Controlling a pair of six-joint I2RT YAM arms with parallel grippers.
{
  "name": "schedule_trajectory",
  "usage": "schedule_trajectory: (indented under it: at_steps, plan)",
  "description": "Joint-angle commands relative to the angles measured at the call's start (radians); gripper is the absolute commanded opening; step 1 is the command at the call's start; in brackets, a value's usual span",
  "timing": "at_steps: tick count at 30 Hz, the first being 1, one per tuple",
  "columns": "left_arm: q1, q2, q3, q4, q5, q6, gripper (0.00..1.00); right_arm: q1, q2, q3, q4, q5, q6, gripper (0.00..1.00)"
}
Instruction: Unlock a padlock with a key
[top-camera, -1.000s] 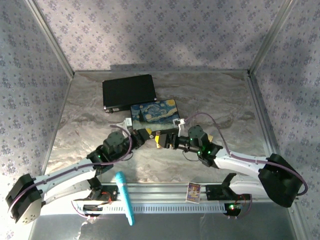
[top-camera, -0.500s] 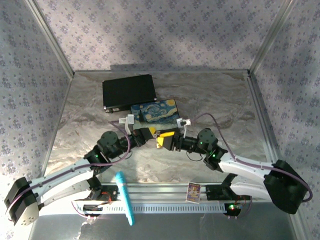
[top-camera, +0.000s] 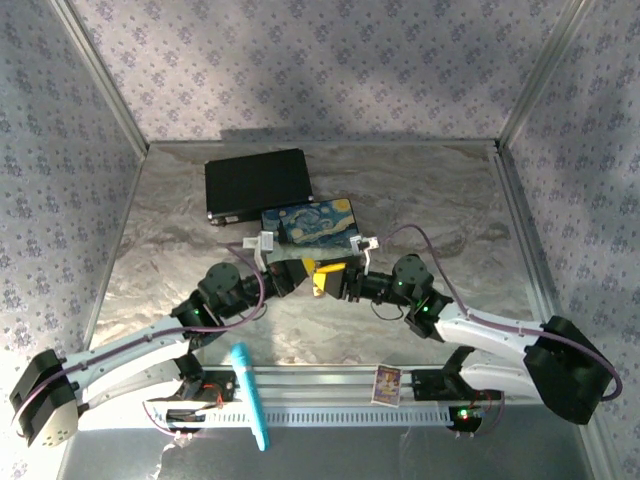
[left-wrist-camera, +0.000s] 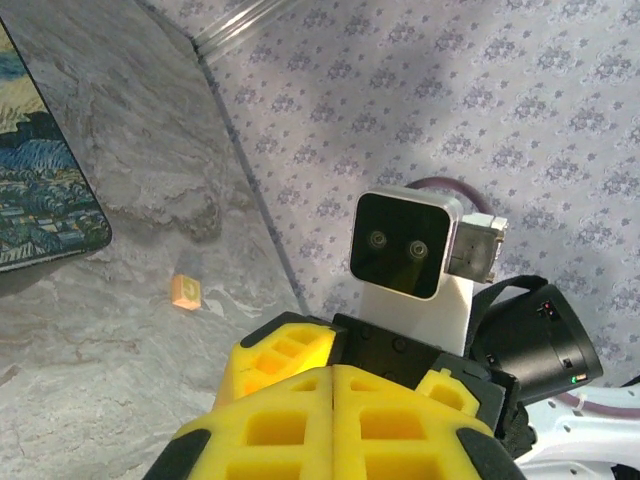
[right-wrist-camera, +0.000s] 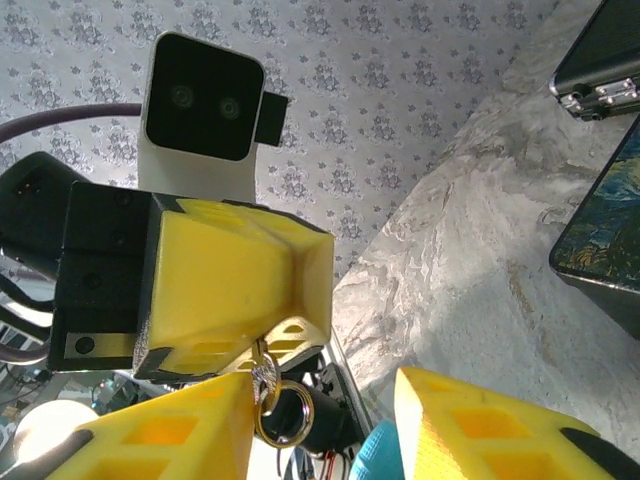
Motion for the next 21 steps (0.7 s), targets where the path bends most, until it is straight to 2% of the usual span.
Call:
schedule_trajectory:
  at_steps: [1,8,13,16,21]
  plan:
    - [-0.018,0.010,0.027,0.034,0.018,0.026,0.00,0.008,0.014,0.025,0.052,-0.018,0.004,0.38]
    - [-0.024,0.006,0.006,0.065,-0.003,0.018,0.00,0.013,0.025,0.007,0.075,-0.018,0.016,0.22]
    - [-0.026,-0.013,-0.018,0.064,-0.052,0.007,0.00,0.023,0.019,-0.007,0.083,-0.006,0.021,0.16]
    - [-0.027,-0.025,-0.031,0.069,-0.080,-0.002,0.00,0.030,0.031,-0.005,0.082,-0.013,0.024,0.05]
    - [-0.028,-0.043,-0.047,0.049,-0.115,-0.012,0.00,0.028,0.025,-0.032,0.113,0.011,0.046,0.00]
